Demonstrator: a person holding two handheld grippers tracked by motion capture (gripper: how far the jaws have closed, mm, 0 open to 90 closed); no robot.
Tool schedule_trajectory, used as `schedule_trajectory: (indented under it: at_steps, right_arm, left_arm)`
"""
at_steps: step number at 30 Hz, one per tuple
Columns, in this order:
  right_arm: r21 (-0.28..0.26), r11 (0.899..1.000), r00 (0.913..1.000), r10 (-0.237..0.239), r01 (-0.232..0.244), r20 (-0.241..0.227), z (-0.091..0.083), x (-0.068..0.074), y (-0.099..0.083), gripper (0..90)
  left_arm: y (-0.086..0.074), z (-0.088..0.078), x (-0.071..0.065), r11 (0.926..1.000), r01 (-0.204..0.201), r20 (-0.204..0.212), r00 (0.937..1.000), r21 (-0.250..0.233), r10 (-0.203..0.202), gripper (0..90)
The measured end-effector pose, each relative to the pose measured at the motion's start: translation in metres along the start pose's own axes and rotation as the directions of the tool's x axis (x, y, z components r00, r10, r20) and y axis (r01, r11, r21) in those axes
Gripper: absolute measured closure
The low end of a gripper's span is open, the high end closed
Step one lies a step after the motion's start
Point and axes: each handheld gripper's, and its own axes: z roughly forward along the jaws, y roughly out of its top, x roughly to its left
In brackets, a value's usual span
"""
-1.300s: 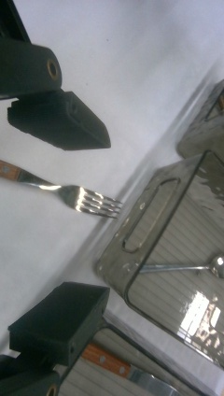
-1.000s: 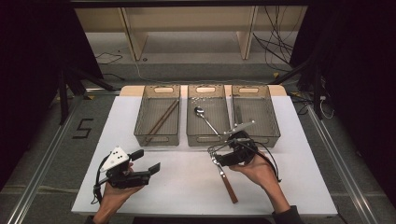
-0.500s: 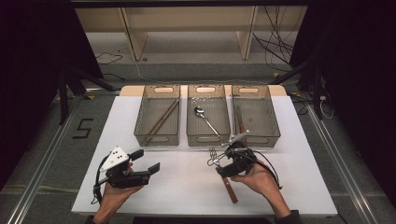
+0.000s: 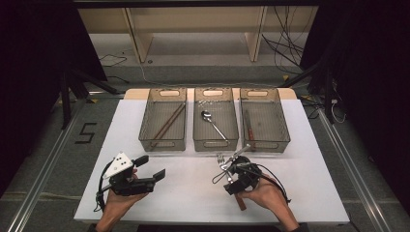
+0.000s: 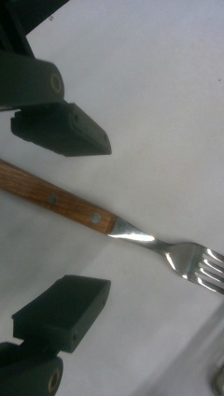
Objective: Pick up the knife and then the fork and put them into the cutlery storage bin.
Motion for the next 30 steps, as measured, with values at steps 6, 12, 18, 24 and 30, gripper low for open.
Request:
schedule_trajectory:
  at_steps: [6, 12, 18, 24, 30]
  right_arm:
    - [0.038, 0.999, 1.0000, -0.008, 0.008, -0.004, 0.005, 0.001, -0.002, 43.0]
    - [0.064, 0.998, 0.9999, -0.012, 0.013, -0.007, 0.009, 0.002, -0.001, 52.6]
    - [0.085, 0.996, 0.9998, -0.022, 0.022, -0.003, 0.013, 0.003, 0.000, 60.0]
    - [0.102, 0.994, 0.9988, -0.047, 0.045, 0.016, 0.014, 0.004, 0.001, 64.0]
    - [0.113, 0.993, 0.9989, -0.042, 0.040, 0.019, 0.015, 0.003, 0.003, 68.4]
  left_arm:
    - [0.000, 0.000, 0.000, 1.0000, 0.000, 0.001, 1.0000, 0.000, 0.000, 15.8]
    - [0.000, 0.000, 0.000, 1.0000, -0.001, 0.002, 1.0000, 0.001, 0.001, 15.8]
    - [0.000, 0.000, 0.000, 1.0000, 0.000, 0.002, 1.0000, 0.001, 0.000, 15.8]
    - [0.000, 0.001, -0.001, 1.0000, 0.001, 0.001, 1.0000, 0.002, -0.001, 15.8]
    - [0.000, 0.001, -0.001, 1.0000, -0.003, 0.003, 1.0000, 0.004, 0.003, 15.8]
